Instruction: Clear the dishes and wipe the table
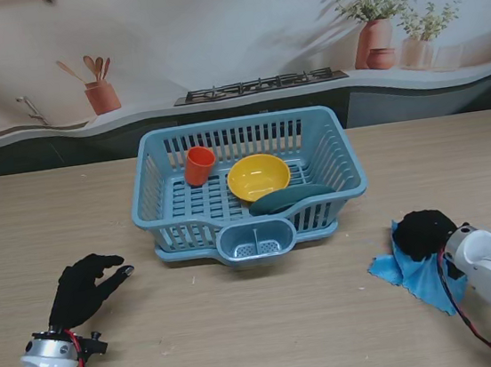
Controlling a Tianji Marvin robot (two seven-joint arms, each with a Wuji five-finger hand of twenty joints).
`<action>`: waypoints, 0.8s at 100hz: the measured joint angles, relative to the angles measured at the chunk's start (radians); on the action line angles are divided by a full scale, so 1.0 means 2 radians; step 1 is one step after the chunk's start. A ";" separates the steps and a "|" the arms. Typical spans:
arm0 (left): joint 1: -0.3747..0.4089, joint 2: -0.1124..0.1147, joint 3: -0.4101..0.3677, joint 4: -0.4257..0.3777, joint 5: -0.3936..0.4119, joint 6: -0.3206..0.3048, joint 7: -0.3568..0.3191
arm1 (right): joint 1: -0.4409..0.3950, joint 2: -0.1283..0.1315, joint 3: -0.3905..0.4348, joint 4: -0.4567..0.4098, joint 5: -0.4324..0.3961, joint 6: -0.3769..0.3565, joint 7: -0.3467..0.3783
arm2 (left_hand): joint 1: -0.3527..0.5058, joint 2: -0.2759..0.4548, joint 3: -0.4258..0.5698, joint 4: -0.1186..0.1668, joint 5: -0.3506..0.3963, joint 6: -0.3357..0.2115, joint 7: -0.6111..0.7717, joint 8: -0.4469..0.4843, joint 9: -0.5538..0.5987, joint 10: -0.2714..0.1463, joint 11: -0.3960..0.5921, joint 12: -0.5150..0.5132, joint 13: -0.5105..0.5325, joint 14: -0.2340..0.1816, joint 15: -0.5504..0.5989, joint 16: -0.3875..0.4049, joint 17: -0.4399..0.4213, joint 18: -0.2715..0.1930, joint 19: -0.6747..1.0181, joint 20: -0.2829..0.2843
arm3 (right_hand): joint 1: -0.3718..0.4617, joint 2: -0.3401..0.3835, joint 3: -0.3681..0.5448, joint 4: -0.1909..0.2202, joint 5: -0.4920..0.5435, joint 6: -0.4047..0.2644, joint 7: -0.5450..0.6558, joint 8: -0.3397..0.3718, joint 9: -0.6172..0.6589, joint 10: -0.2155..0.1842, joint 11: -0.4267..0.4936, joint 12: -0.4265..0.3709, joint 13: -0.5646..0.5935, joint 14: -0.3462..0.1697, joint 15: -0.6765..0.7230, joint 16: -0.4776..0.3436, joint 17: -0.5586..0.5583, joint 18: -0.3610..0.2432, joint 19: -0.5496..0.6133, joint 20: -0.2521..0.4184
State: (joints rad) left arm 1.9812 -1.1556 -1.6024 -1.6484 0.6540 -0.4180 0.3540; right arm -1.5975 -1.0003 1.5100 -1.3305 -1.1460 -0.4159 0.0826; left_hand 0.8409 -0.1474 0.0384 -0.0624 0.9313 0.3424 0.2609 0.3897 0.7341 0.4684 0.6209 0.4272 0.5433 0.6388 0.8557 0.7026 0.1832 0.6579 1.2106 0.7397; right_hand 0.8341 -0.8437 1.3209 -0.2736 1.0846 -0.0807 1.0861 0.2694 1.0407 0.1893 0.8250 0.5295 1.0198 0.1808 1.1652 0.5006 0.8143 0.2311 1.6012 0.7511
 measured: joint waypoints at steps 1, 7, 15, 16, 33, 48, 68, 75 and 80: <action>0.000 0.000 0.000 0.000 0.000 0.000 0.000 | -0.003 0.000 0.003 -0.002 0.000 -0.001 0.000 | 0.000 0.000 0.000 0.000 0.000 0.000 0.000 0.000 0.000 0.000 0.000 0.000 0.000 0.000 0.000 0.000 0.000 0.000 0.000 0.000 | 0.000 0.000 0.000 0.000 0.000 0.000 0.000 0.000 0.000 0.000 0.000 0.000 0.000 0.000 0.000 0.000 0.000 0.000 0.000 0.000; 0.000 0.000 0.000 0.000 0.000 0.000 0.000 | -0.017 0.001 0.017 -0.008 -0.004 -0.007 -0.001 | 0.000 0.005 0.000 0.000 0.000 0.000 0.000 0.000 0.000 0.000 0.000 0.000 0.000 0.000 0.000 0.000 0.000 0.000 0.000 0.000 | 0.000 0.000 0.000 0.000 0.000 0.000 0.000 0.000 0.000 0.000 0.000 0.000 0.000 0.000 0.000 0.000 0.000 0.000 0.000 0.001; 0.000 0.000 0.000 0.001 0.000 -0.001 0.000 | -0.029 0.002 0.031 -0.013 -0.010 -0.015 -0.002 | 0.000 0.005 0.000 0.000 0.000 0.000 0.000 0.000 0.000 0.000 0.000 0.000 0.000 0.000 0.000 0.000 0.000 0.000 0.000 0.000 | 0.000 0.000 0.000 0.000 0.000 0.000 0.000 0.000 0.000 0.000 0.000 0.000 0.000 0.000 0.000 0.000 0.000 0.000 0.000 0.003; 0.000 0.000 0.000 0.001 0.000 -0.001 0.000 | -0.030 0.002 0.032 -0.014 -0.010 -0.015 -0.002 | 0.000 0.005 0.000 0.000 0.000 0.000 0.000 0.000 0.000 0.000 0.000 0.000 0.000 0.000 0.000 0.000 0.000 0.000 0.000 0.000 | 0.000 0.000 0.000 0.000 0.000 0.000 0.000 0.000 0.000 0.000 0.000 0.000 0.000 0.000 0.000 0.000 0.000 0.000 0.000 0.003; 0.000 0.000 0.001 0.001 -0.001 -0.002 0.000 | -0.044 0.004 0.039 -0.022 -0.006 -0.014 -0.006 | 0.000 0.005 0.000 0.004 0.000 0.000 0.000 0.000 0.000 0.000 0.000 0.000 0.000 0.000 0.000 0.000 0.000 0.000 0.000 0.000 | 0.000 0.000 0.000 0.000 0.000 0.001 0.000 0.000 0.000 0.000 0.000 0.000 0.000 0.000 0.000 0.000 0.000 0.000 -0.001 0.003; 0.000 0.000 0.001 0.001 -0.001 -0.003 0.001 | -0.047 0.005 0.030 -0.031 0.007 -0.014 0.002 | 0.000 0.005 0.000 0.004 0.000 0.000 0.000 0.000 0.000 0.000 0.000 0.000 0.000 0.000 0.000 0.000 0.000 0.000 0.000 0.000 | 0.000 0.000 0.000 0.000 0.000 0.002 0.000 0.000 0.000 0.001 0.000 0.007 0.000 0.000 0.000 0.000 -0.001 0.000 -0.002 0.003; 0.001 0.000 -0.001 0.001 -0.001 -0.008 0.003 | -0.047 0.006 0.003 -0.060 0.053 -0.005 0.047 | 0.000 0.005 0.000 0.004 0.000 0.000 0.000 0.000 0.000 0.000 0.000 0.000 0.000 0.000 0.000 0.000 0.000 0.000 0.000 0.000 | 0.000 0.000 0.000 0.000 0.000 0.002 0.000 0.000 0.000 0.005 0.008 0.009 0.000 0.000 0.000 0.000 -0.001 0.000 -0.002 0.003; 0.002 0.000 -0.001 0.001 -0.001 -0.008 0.004 | -0.046 0.006 -0.011 -0.070 0.055 -0.004 0.055 | 0.000 0.005 0.000 0.004 0.000 0.000 0.000 0.000 0.000 0.000 0.000 0.000 0.000 0.000 0.000 0.000 0.000 0.000 0.000 0.000 | 0.000 0.000 0.000 0.000 0.000 0.002 0.000 0.000 0.000 0.007 0.012 0.009 0.000 0.000 0.000 0.000 -0.001 0.000 -0.002 0.003; 0.002 0.000 -0.001 0.001 -0.002 -0.008 0.004 | -0.044 0.006 -0.022 -0.074 0.061 -0.002 0.058 | 0.000 0.005 0.000 0.004 0.000 0.000 0.000 0.000 0.000 0.000 0.000 0.000 0.000 0.000 0.000 0.000 0.000 0.000 0.000 0.000 | 0.000 0.000 0.000 0.000 0.000 0.003 0.000 0.000 0.000 0.009 0.017 0.013 0.000 0.000 0.000 0.000 -0.001 0.000 -0.002 0.003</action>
State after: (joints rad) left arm 1.9847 -1.1561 -1.6040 -1.6463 0.6509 -0.4345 0.3611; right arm -1.6858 -0.9875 1.4655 -1.4792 -1.0249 -0.4198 0.1984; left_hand 0.8412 -0.1380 0.0377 -0.0535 0.9313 0.3424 0.2609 0.3897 0.7341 0.4684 0.6209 0.4272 0.5433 0.6388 0.8557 0.7026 0.1832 0.6580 1.2106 0.7397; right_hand 0.8341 -0.8435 1.3209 -0.2736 1.0845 -0.0752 1.0858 0.2689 1.0407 0.2072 0.8596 0.5563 1.0198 0.1810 1.1652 0.5006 0.8126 0.2314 1.5963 0.7580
